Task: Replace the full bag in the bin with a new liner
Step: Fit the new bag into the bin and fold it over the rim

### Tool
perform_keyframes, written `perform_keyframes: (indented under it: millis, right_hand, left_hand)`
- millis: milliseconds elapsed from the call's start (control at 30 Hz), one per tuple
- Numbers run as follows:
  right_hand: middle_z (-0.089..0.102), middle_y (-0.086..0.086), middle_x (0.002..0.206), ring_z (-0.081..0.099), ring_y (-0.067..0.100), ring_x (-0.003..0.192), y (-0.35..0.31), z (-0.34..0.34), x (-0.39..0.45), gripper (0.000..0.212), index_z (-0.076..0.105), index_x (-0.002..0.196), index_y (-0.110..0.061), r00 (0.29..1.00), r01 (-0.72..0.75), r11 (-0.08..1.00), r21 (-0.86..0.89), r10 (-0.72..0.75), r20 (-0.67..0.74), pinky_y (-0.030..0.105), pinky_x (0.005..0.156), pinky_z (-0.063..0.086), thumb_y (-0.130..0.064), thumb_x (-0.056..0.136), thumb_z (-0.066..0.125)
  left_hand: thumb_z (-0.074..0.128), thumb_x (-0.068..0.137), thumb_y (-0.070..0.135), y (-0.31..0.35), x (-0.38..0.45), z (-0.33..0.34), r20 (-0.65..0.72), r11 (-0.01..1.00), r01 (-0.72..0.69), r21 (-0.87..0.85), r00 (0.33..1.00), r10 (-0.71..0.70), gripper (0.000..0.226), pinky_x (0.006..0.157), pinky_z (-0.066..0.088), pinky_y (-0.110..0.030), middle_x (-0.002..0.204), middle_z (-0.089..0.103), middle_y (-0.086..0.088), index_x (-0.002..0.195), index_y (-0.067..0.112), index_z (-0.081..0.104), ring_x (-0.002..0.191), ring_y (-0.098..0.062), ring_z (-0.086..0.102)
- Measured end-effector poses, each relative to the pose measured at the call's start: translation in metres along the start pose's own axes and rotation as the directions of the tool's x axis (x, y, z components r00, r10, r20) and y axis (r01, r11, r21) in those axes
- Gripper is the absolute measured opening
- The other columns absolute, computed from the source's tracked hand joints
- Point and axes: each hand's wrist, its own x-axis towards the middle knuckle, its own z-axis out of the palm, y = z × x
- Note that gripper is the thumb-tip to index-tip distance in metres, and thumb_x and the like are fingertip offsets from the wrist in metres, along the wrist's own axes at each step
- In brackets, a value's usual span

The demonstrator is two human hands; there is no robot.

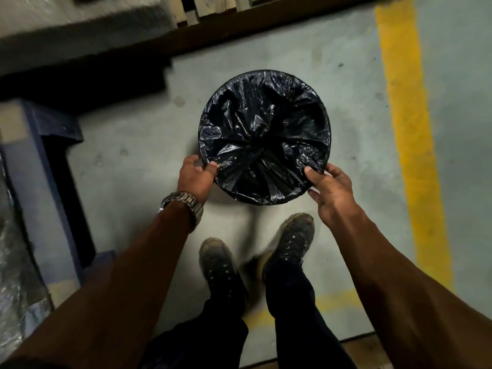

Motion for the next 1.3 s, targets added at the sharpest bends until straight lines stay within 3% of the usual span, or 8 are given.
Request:
perform_keyframes:
  millis: [167,367,533,633,733,867,1033,1300]
  right_hand:
    - [0.069,0.016,0.113,0.069,0.029,0.100,0.009,0.008,-0.001,0.049,0.053,0.124,-0.007,0.997,-0.071,0.997,0.006,0.071,-0.011,0.044,0.086,0.057,0.001,0.080,0.073]
    - [0.069,0.021,0.112,0.069,0.033,0.100,0.008,0.009,0.001,0.039,0.057,0.120,0.004,0.994,-0.089,0.985,0.150,0.078,0.078,0.042,0.078,0.059,0.016,0.083,0.058]
    - [0.070,0.006,0.113,0.066,0.021,0.104,0.006,0.006,-0.009,0.040,0.059,0.117,-0.013,1.000,0.000,1.000,0.002,0.000,-0.026,0.040,0.094,0.048,-0.013,0.080,0.075]
    - [0.065,-0.001,0.105,0.060,0.011,0.091,0.000,0.008,-0.010,0.039,0.059,0.120,-0.015,0.975,0.155,0.978,-0.137,-0.174,-0.136,0.026,0.084,0.044,-0.025,0.084,0.071]
    - [0.058,0.005,0.119,0.059,0.019,0.102,-0.010,0.013,0.000,0.044,0.059,0.124,-0.016,0.906,0.258,0.849,-0.461,-0.379,-0.190,0.034,0.095,0.046,-0.033,0.084,0.064]
    - [0.037,0.009,0.143,0.034,0.031,0.133,-0.019,0.020,0.005,0.039,0.058,0.124,-0.013,0.843,0.194,0.429,-0.882,-0.532,-0.074,0.044,0.114,0.022,-0.021,0.086,0.058]
    - [0.026,0.008,0.151,0.022,0.028,0.141,-0.018,0.029,-0.007,0.037,0.062,0.113,-0.008,0.791,0.192,0.226,-0.955,-0.612,0.014,0.046,0.115,0.012,-0.012,0.076,0.063]
    - [0.025,0.009,0.151,0.019,0.028,0.141,-0.011,0.084,-0.061,0.036,0.061,0.107,-0.008,0.726,0.361,-0.060,-0.931,-0.608,0.321,0.051,0.114,0.011,-0.020,0.074,0.065]
  left_hand:
    - [0.058,0.092,0.021,-0.005,-0.006,0.000,0.024,1.000,0.009,-0.016,1.000,-0.009,0.032,0.094,0.047,-0.038,0.105,0.056,-0.003,0.121,0.011,0.052,0.102,-0.024,0.060]
    - [0.061,0.087,0.024,-0.018,0.002,-0.004,0.053,0.986,-0.076,0.150,0.996,0.069,0.025,0.094,0.050,-0.044,0.095,0.067,-0.004,0.111,0.020,0.058,0.100,-0.029,0.064]
    - [0.063,0.086,0.024,-0.014,0.001,-0.003,0.037,0.994,-0.041,0.104,0.999,0.037,0.018,0.095,0.047,-0.032,0.100,0.064,-0.002,0.104,0.023,0.058,0.100,-0.024,0.061]
    - [0.067,0.082,0.033,-0.013,0.006,-0.005,0.013,0.992,-0.051,0.114,0.999,0.050,0.038,0.101,0.044,-0.034,0.119,0.060,-0.003,0.115,0.016,0.058,0.110,-0.023,0.057]
    - [0.070,0.077,0.038,-0.010,0.014,-0.009,-0.007,0.963,-0.090,0.252,0.995,0.095,0.056,0.107,0.040,-0.038,0.134,0.050,-0.006,0.124,0.012,0.055,0.120,-0.025,0.052]
    - [0.067,0.079,0.042,-0.005,0.021,-0.012,0.043,0.814,-0.235,0.531,0.967,0.251,0.053,0.114,0.028,-0.038,0.146,0.036,-0.004,0.123,0.014,0.056,0.136,-0.023,0.032]
    - [0.058,0.082,0.039,-0.003,0.012,-0.015,0.031,0.695,-0.248,0.674,0.950,0.309,0.056,0.120,0.011,-0.041,0.158,0.013,-0.006,0.128,0.009,0.049,0.147,-0.025,0.007]
    - [0.052,0.085,0.042,-0.044,-0.016,-0.091,-0.109,0.698,-0.127,0.705,0.953,0.284,0.067,0.120,0.012,-0.040,0.157,0.017,-0.012,0.136,0.000,0.041,0.145,-0.028,0.012]
